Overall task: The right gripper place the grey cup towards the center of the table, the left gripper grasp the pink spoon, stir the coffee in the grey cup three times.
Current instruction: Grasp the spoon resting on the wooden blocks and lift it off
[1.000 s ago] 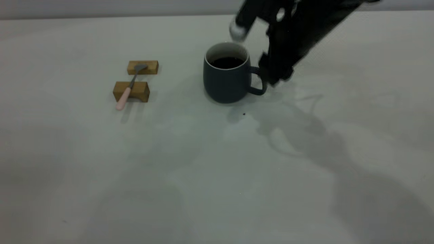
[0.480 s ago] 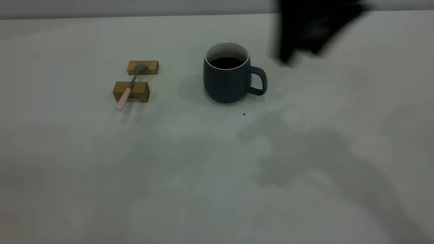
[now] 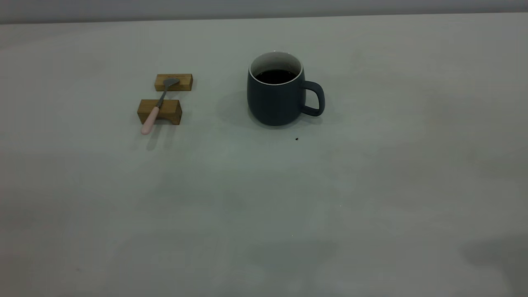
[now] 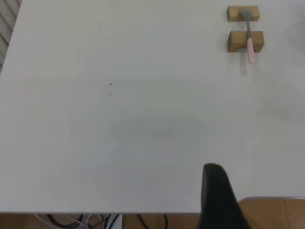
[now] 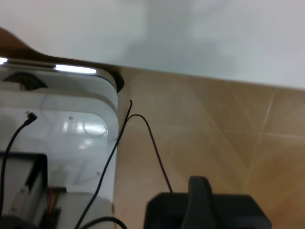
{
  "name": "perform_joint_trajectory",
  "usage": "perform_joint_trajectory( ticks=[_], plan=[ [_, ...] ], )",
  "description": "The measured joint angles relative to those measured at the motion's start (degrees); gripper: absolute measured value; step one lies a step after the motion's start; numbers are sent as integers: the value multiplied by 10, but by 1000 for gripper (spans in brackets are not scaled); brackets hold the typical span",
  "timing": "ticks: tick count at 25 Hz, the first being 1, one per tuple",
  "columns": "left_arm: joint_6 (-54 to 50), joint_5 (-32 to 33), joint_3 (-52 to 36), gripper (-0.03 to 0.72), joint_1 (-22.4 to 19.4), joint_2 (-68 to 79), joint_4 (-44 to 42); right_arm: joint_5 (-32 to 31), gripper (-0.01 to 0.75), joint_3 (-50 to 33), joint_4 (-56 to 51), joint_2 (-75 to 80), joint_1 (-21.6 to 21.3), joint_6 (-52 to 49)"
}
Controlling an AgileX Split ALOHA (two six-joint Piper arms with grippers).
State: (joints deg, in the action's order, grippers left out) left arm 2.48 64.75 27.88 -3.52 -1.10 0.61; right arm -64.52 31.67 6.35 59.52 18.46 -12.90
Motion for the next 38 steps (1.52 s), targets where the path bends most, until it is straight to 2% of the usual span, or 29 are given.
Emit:
perform_joint_trajectory(
  ticks=[5, 9, 17, 21, 25, 38],
  plan=[
    [1, 0, 0, 505, 0, 0, 0, 12, 574, -42, 4, -161, -85, 6],
    [1, 0, 0, 505, 0, 0, 0, 12, 574, -42, 13, -280, -110, 7],
    [1, 0, 0, 505, 0, 0, 0, 3, 574, -42, 13, -495, -112, 8],
    [1, 0, 0, 505, 0, 0, 0, -1, 574, -42, 14, -570, -128, 8],
    [1, 0, 0, 505, 0, 0, 0, -4, 574, -42, 14, -583, -140, 8],
    [1, 0, 0, 505, 0, 0, 0, -12, 574, -42, 14, -583, -140, 6]
  ],
)
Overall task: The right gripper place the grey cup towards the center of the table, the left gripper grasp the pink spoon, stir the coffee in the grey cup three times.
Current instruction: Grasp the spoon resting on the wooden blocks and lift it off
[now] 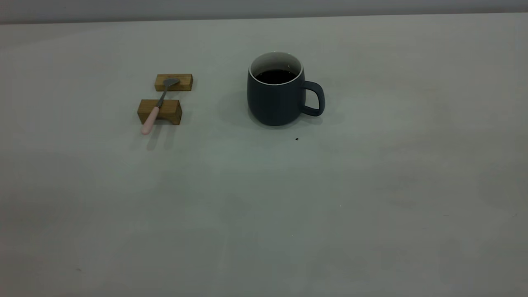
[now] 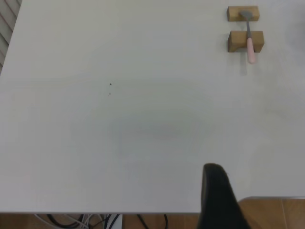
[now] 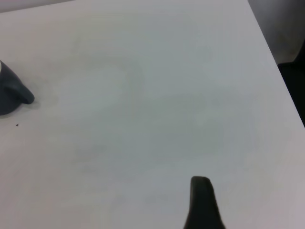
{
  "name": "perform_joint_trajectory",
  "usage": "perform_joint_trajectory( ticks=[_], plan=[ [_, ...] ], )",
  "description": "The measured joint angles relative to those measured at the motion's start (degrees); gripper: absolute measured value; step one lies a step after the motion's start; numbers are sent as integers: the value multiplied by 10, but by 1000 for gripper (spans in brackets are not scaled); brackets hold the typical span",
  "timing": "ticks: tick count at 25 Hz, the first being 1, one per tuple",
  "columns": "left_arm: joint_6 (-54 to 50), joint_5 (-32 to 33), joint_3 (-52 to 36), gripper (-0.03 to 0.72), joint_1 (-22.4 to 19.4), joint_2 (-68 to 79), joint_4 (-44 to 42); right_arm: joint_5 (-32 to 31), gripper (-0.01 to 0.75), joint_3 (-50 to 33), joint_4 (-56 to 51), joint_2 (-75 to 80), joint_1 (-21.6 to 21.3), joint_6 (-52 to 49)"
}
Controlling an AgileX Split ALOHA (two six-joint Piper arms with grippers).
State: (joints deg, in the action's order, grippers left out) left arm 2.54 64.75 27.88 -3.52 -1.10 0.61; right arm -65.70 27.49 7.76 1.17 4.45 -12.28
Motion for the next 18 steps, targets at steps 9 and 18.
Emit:
perform_joint_trajectory(
  ticks=[9, 18],
  plan=[
    [0, 0, 0, 505, 0, 0, 0, 0, 574, 0, 0, 0, 0, 0],
    [1, -18, 19, 550, 0, 126, 0, -1, 574, 0, 0, 0, 0, 0]
  ],
)
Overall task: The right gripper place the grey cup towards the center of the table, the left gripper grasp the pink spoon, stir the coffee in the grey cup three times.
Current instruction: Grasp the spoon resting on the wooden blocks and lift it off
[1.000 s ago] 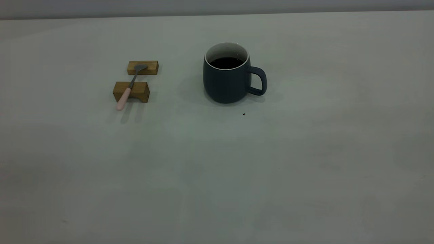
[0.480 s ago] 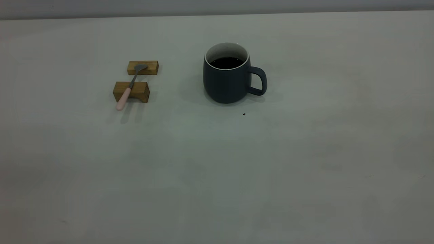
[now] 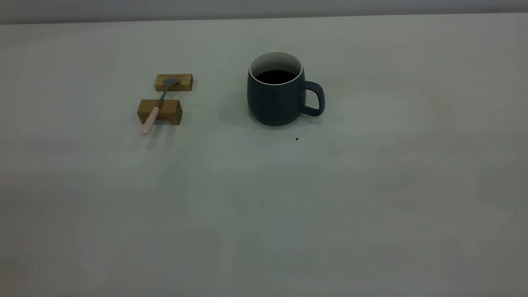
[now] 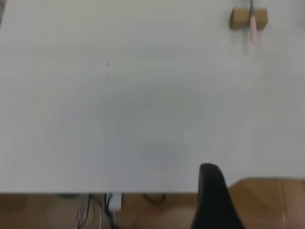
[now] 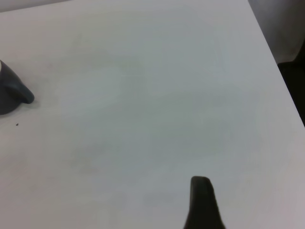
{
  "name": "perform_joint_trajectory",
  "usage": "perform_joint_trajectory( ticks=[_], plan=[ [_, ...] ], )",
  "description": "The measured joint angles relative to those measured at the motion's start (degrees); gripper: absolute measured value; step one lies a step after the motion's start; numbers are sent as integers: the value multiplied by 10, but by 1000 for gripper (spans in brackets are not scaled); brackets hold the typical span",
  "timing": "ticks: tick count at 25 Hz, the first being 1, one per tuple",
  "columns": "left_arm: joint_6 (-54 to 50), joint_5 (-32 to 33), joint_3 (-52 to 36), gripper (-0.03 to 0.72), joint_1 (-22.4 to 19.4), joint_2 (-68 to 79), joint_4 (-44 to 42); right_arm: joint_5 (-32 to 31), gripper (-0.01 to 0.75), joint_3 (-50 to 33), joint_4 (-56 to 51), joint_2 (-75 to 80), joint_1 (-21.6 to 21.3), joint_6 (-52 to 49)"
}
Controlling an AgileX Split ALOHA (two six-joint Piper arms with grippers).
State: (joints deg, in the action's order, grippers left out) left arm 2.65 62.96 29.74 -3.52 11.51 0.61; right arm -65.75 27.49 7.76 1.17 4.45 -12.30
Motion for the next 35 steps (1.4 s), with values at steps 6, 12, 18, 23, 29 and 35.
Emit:
perform_joint_trajectory(
  ticks=[6, 12, 18, 23, 29, 35],
  plan=[
    [-3, -26, 57, 587, 0, 229, 9, 0, 574, 0, 0, 0, 0, 0],
    [25, -134, 106, 587, 0, 435, 119, 0, 574, 0, 0, -1, 0, 0],
    [20, -191, 180, 587, 31, 667, 158, 0, 574, 0, 0, -1, 0, 0],
    [-63, -256, 270, 587, 101, 845, 93, 0, 574, 0, 0, -1, 0, 0],
    [-144, -278, 390, 587, 161, 1030, 27, 0, 574, 0, 0, -1, 0, 0],
    [-160, -283, 484, 587, 182, 1142, 20, 0, 574, 0, 0, -1, 0, 0]
  ],
)
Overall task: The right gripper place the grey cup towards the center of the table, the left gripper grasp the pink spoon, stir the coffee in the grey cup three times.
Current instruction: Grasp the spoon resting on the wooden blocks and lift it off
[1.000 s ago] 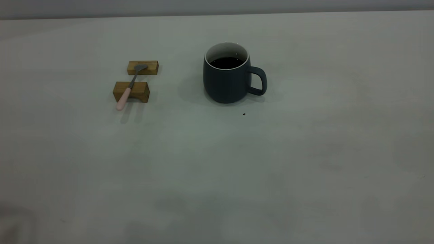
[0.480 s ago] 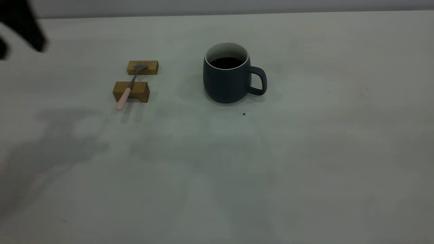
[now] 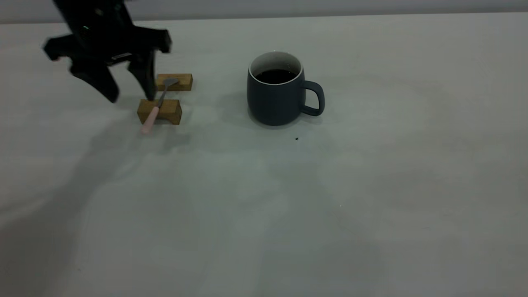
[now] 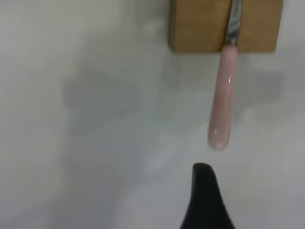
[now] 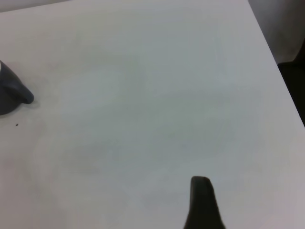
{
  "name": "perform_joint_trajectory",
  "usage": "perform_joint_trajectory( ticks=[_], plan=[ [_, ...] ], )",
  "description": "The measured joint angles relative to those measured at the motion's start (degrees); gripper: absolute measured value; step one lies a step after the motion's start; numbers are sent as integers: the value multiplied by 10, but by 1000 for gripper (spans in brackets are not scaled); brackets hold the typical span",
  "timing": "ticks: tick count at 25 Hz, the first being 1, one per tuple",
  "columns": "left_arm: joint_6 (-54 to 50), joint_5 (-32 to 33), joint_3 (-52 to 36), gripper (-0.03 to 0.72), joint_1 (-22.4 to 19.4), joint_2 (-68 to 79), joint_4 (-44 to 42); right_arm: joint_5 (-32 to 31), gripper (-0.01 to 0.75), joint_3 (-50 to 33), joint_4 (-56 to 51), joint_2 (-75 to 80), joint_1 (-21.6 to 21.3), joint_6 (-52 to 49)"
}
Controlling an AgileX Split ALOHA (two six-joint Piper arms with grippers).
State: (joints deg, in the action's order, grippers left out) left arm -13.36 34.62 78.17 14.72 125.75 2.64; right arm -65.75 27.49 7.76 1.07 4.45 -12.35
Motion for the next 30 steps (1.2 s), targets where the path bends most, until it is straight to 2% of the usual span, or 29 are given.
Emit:
perform_joint_trajectory(
  ticks=[9, 22, 26, 30],
  plan=[
    [-18, -5, 51, 587, 1, 65, -16, 0, 574, 0, 0, 0, 0, 0],
    [-22, -44, 61, 576, 1, 137, -17, 0, 574, 0, 0, 0, 0, 0],
    [-27, -56, 62, 493, 1, 137, -17, -1, 574, 0, 0, 0, 0, 0],
    [-42, -56, 62, 297, 1, 137, -17, -1, 574, 0, 0, 0, 0, 0]
  ],
)
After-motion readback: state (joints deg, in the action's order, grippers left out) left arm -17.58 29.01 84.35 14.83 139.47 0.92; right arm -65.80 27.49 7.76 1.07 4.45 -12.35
